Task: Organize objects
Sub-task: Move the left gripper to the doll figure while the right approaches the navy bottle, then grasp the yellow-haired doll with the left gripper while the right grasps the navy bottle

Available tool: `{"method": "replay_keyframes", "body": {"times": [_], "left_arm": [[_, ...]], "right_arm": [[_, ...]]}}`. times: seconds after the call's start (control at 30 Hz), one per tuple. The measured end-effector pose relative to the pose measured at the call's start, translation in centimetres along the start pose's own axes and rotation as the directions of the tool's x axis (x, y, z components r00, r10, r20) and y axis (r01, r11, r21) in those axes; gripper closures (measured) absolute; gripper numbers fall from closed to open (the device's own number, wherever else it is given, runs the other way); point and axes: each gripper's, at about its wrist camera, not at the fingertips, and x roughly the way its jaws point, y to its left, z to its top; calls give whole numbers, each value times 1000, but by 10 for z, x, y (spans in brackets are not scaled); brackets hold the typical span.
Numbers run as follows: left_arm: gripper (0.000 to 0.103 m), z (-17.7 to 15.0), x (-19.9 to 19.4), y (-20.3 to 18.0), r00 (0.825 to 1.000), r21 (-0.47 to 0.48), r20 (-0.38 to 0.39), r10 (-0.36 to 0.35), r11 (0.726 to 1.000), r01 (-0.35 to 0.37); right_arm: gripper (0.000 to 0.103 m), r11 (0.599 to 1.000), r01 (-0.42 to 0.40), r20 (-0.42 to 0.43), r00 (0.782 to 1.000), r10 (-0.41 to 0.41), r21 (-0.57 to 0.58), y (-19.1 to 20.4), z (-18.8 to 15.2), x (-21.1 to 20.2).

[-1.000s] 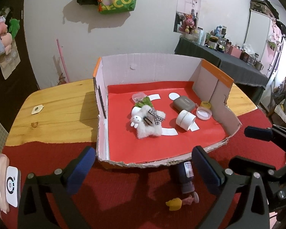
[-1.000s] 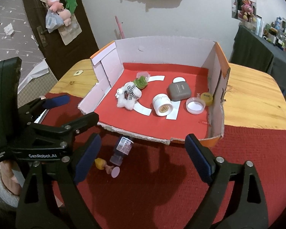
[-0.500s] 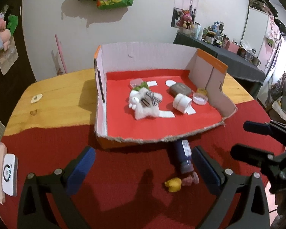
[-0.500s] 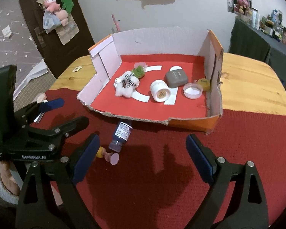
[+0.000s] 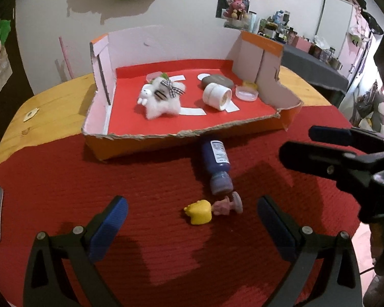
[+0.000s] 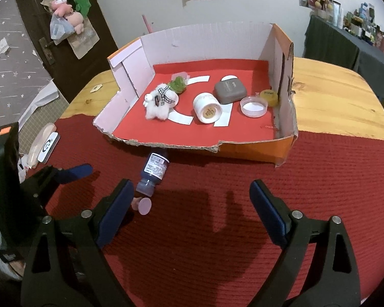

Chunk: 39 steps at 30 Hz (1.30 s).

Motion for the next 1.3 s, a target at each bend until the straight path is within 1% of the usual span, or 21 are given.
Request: {"method": "replay_keyframes", "body": {"times": [0.13, 0.23, 0.37, 0.53, 0.67, 0.73, 0.8, 0.83, 0.9, 0.97, 1.03, 1.1, 1.13, 1.2, 1.27, 1.3], "left_arm": [[0, -3, 9, -2, 1000, -4, -17, 9, 1000, -9], [0, -7, 15, 0, 999, -2, -25, 28, 1000, -28], [0, -10, 21, 12, 998, -21, -38, 55, 998, -56], [0, -14, 19, 33, 994, -42, -31, 100, 994, -101], [0, -17, 16, 47, 993, -58, -26, 117, 991, -118], [2, -19, 14, 50, 993, -55, -18, 115, 992, -116], [5, -21, 12, 49, 993, -49, -11, 115, 992, -116], [7, -22, 11, 49, 994, -50, -7, 113, 992, -113], [10, -23, 10, 49, 994, -53, 1, 111, 992, -111], [12, -24, 8, 49, 994, -61, 8, 113, 992, -112], [17, -25, 7, 49, 993, -74, 16, 118, 990, -116], [20, -25, 6, 49, 992, -93, 21, 125, 988, -123], [20, -25, 6, 48, 991, -103, 25, 130, 987, -127], [21, -25, 7, 46, 989, -119, 29, 144, 983, -140], [24, -25, 7, 43, 987, -128, 34, 156, 980, -150], [28, -25, 7, 41, 987, -129, 37, 157, 980, -151]], "right_arm": [[11, 1000, 0, -1, 1000, 0, 1, 0, 0, 0], [11, 1000, -1, -5, 1000, 1, 4, 1, -1, 3], [11, 1000, -4, -18, 1000, 4, 3, 3, -2, 9], [11, 1000, -5, -37, 999, 5, -7, 10, -4, 23], [11, 1000, 9, -44, 999, -10, -28, 20, -5, 37], [12, 999, 3, -51, 999, -4, -34, 26, -5, 44], [25, 999, -2, -51, 999, 0, -38, 30, -4, 49], [28, 999, -7, -58, 998, 4, -41, 33, -4, 53], [39, 999, -14, -62, 998, 12, -38, 34, -3, 57], [44, 999, -27, -68, 997, 25, -31, 35, -2, 61], [46, 999, -34, -69, 997, 32, -27, 35, -1, 64], [54, 999, -31, -69, 997, 29, -27, 34, 0, 66], [56, 999, -29, -69, 997, 27, -29, 34, 0, 67], [65, 999, -35, -75, 997, 32, -40, 36, 0, 67], [73, 998, -51, -79, 996, 48, -46, 38, -1, 67], [74, 997, -50, -80, 996, 46, -51, 39, -1, 67]]}}
